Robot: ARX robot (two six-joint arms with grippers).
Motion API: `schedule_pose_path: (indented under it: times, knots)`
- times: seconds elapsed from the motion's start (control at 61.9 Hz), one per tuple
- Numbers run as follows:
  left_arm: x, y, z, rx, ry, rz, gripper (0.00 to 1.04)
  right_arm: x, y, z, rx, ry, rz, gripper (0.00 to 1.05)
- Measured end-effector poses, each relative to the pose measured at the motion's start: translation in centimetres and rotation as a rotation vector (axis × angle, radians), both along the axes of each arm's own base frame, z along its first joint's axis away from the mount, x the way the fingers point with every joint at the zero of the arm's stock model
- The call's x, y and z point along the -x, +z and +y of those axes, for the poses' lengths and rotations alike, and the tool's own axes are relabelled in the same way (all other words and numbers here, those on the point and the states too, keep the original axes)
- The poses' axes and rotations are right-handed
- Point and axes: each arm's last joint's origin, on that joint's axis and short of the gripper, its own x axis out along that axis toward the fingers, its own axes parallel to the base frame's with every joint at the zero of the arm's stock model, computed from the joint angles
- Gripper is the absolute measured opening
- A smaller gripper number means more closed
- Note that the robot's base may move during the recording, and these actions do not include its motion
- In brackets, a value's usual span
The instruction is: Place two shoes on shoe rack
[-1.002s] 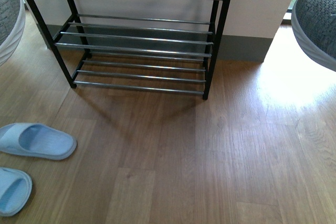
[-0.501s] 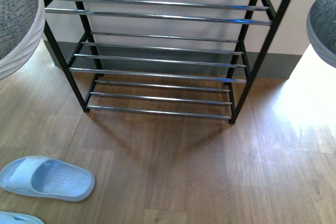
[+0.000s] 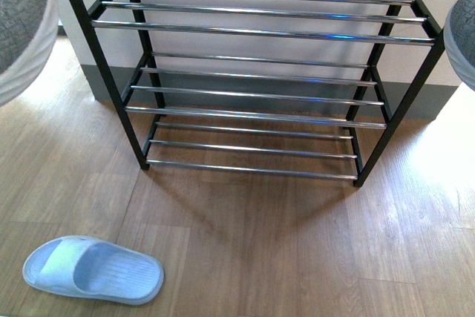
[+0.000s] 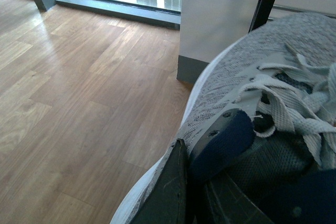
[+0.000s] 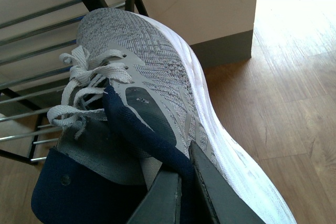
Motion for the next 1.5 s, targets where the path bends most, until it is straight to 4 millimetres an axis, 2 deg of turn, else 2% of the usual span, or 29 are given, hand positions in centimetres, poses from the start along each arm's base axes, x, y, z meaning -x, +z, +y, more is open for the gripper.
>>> schedule_pose_path:
  times: [1.503]
  knots:
    - [0.04,-0.18,-0.01,-0.001,-0.003,0.005,0.02,-0.1,-0.04,0.23,-0.011,0.034,-0.002,0.01]
